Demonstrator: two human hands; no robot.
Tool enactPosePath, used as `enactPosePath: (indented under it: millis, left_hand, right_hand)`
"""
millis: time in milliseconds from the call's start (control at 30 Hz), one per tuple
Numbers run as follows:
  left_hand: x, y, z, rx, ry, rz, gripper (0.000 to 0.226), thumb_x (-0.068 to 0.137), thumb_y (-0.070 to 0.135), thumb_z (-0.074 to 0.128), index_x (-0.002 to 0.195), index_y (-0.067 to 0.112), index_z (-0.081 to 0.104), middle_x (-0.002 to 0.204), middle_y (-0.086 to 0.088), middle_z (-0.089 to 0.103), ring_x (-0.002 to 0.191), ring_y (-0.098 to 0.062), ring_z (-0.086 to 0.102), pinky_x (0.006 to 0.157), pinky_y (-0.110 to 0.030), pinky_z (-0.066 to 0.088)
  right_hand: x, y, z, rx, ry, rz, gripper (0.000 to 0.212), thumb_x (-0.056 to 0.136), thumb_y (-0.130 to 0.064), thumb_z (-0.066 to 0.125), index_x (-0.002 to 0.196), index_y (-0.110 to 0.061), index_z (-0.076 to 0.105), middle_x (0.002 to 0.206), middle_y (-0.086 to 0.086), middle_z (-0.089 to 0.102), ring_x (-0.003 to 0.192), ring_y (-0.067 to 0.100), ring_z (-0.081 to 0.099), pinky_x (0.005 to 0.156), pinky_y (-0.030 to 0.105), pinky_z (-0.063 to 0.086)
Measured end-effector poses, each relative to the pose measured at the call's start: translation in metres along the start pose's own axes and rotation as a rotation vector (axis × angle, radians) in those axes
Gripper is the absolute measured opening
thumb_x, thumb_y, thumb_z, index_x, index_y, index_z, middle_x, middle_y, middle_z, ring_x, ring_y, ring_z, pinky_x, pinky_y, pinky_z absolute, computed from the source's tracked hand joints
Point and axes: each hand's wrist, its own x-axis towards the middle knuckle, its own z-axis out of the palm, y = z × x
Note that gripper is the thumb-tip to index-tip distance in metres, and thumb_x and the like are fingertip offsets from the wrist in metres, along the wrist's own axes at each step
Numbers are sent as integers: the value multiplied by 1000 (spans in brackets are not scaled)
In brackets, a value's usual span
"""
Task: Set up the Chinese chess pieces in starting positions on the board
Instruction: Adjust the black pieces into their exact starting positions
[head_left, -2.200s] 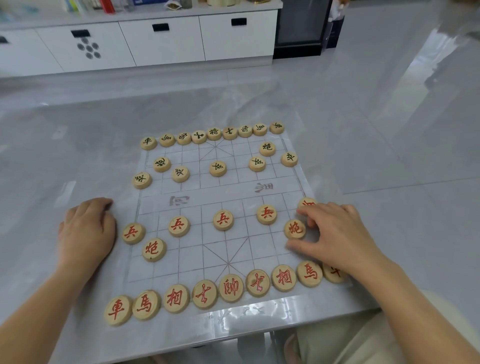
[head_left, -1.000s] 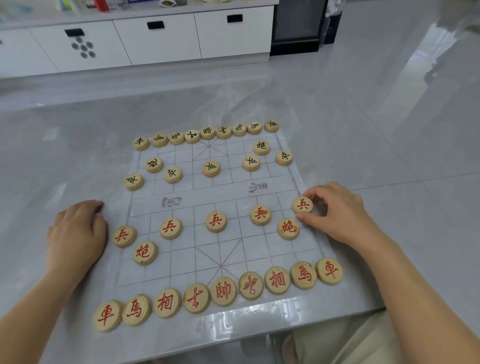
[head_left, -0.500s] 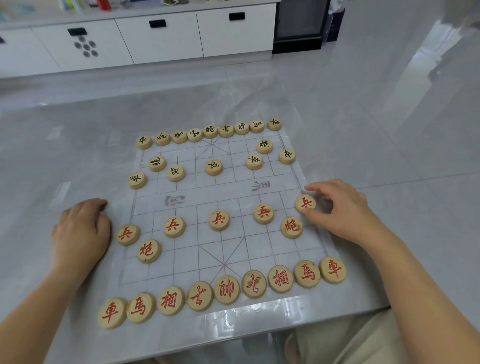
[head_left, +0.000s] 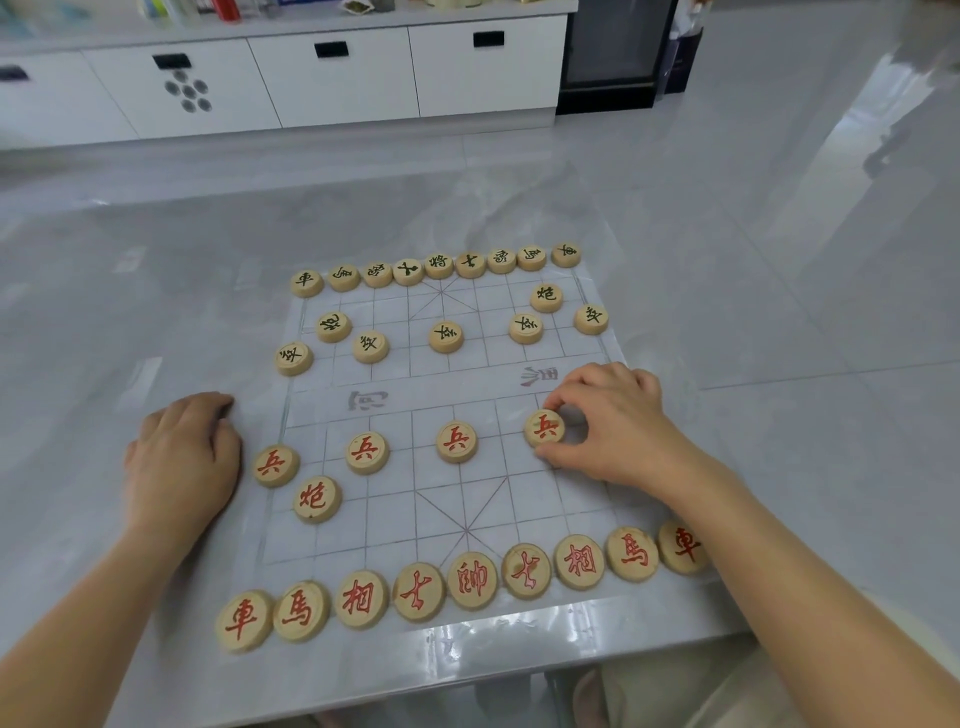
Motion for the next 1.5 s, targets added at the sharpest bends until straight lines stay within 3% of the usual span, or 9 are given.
enactPosePath:
  millis: [333,433,567,667,833,1000,1333,1500]
  left_hand:
    - [-1,1,0,6,-5,7,30,94,22,40,121,17,52,125,-11,56,116,-36,44,95,-53,37]
    - [-1,0,0,11,-13,-5,30,95,22,39,121,17,52,125,-12,56,117,-36,44,94,-54,38]
    - [0,-1,0,18,-23,1,32,94,26,37,121,18,52,125,-10,56,116,-35,44,94,-53,37]
    - [1,-1,0,21,-28,-5,29,95,24,39,121,19,52,125,-10,56,116,-35,44,93,-54,37]
    - [1,0,-2,31,-32,-20,45,88,38,27,121,21,52,123,-9,57,114,-34,45,90,-53,38]
    - [0,1,-2,36,-38,-41,45,86,40,27,119,22,51,121,-9,58,112,-35,46,90,-54,39]
    - [2,3,-4,31,-46,-46,45,87,40,27,121,23,50,122,-11,57,112,-37,46,89,-56,40]
    - [0,3,-3,17,-30,-42,45,87,40,27,120,22,51,121,-11,58,112,-37,46,90,-54,39]
  right_hand:
    - [2,4,2,10,-9,-16,46,70,-62,61,111,-42,53,119,-17,43,118,9,33,100,34,15]
    - [6,12,-7,143,-20,32,53,69,-65,63,116,-41,53,122,-17,46,119,8,36,103,34,20]
    - [29,48,-22,310,170,195,42,75,-47,68,112,-30,58,109,-10,55,101,11,52,96,40,40]
    - [55,71,-23,294,196,271,45,77,-34,70,118,-21,56,110,2,57,92,17,54,88,36,45]
    - [81,76,-13,229,148,235,56,78,-40,68,127,-20,50,115,3,51,102,20,54,90,37,45]
    - [86,78,-4,183,219,203,40,77,-44,63,112,-25,58,106,-2,50,93,19,55,87,39,45]
    - [83,78,-1,208,248,189,39,75,-49,64,107,-25,60,106,-3,50,93,17,54,90,43,43]
    - [82,73,-7,241,241,210,55,73,-54,65,119,-26,54,114,-1,50,103,18,52,96,42,38]
